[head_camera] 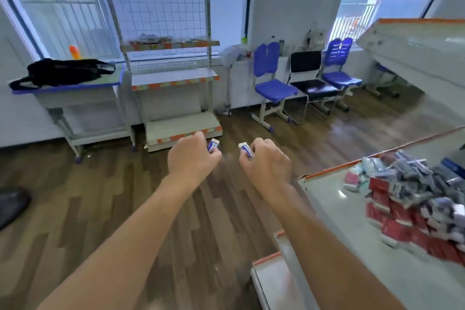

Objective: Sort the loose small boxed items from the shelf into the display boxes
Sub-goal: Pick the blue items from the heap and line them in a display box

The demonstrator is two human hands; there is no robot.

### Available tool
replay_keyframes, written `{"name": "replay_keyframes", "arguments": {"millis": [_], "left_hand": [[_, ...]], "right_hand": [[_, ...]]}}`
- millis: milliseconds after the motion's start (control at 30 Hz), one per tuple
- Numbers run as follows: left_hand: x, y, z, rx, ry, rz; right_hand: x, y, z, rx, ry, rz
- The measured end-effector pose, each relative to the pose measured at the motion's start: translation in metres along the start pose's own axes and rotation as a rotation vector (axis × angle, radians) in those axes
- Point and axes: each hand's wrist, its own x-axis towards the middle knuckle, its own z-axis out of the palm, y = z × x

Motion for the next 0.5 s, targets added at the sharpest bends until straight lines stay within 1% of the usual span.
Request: {"name": "replay_keyframes", "arguments": {"millis": [133,300,500], "left_hand": [[0.083,0.002,0.012,-0.018,-0.007,0.038],[0.163,0.007,0.030,-0.056,-0.027,0.091],[0.251,0.024,0.077,-0.167,-0.083,0.244]], "right_hand": [[0.080,-0.011,0.021,0.001,0.026,0.034],[0.148,-0.010,0.039,-0.031,0.040,0.094],[0.217,0.012,0.066,-0.089,0.122,0.253]]}}
